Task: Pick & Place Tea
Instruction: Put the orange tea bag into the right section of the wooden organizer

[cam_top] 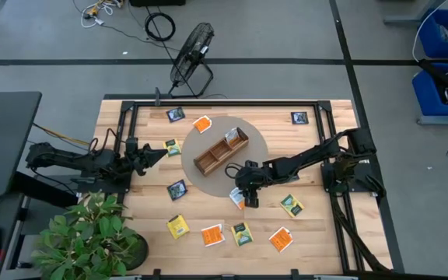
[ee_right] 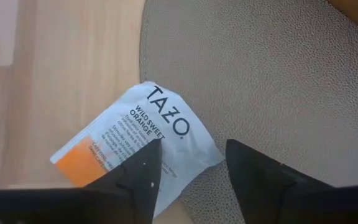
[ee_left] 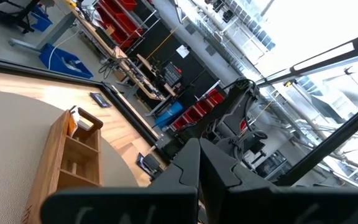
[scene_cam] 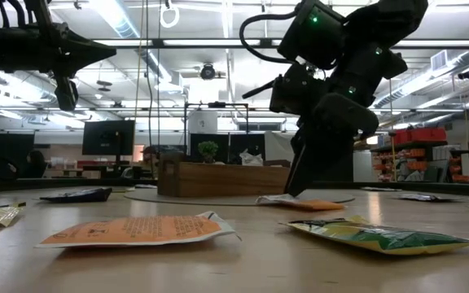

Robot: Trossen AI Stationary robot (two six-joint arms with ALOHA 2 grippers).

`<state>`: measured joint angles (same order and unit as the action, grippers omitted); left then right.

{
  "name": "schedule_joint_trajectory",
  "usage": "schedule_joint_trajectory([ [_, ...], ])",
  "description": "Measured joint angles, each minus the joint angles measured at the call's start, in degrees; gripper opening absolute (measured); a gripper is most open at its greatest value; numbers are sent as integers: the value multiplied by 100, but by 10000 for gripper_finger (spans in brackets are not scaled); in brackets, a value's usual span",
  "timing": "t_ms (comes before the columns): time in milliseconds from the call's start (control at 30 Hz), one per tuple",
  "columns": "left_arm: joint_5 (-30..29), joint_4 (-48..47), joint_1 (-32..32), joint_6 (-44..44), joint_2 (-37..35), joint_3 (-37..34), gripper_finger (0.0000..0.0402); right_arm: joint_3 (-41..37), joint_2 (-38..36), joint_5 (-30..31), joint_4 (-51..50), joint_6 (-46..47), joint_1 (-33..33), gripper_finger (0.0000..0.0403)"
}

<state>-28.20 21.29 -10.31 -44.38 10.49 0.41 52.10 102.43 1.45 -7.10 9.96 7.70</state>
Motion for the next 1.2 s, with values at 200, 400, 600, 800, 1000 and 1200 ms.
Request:
schedule_joint_trajectory([
  [200,-1,-10,-2,-2,0,1,3,0,0,0,-20,-45,0,141],
  [400,-1,-17,-2,-2,1,1,3,0,0,0,-112,-37,0,63],
  [600,-3,-17,0,-2,1,1,3,1,-11,61,-315,-183,0,7],
  [800,-1,-17,0,-2,-1,1,3,66,-28,189,-525,-29,4,3],
  [1000,-1,-14,0,-2,0,1,3,576,-31,565,-985,-183,0,1],
  [1200,-1,-14,0,-2,1,1,3,850,-31,953,-1251,-467,0,1],
])
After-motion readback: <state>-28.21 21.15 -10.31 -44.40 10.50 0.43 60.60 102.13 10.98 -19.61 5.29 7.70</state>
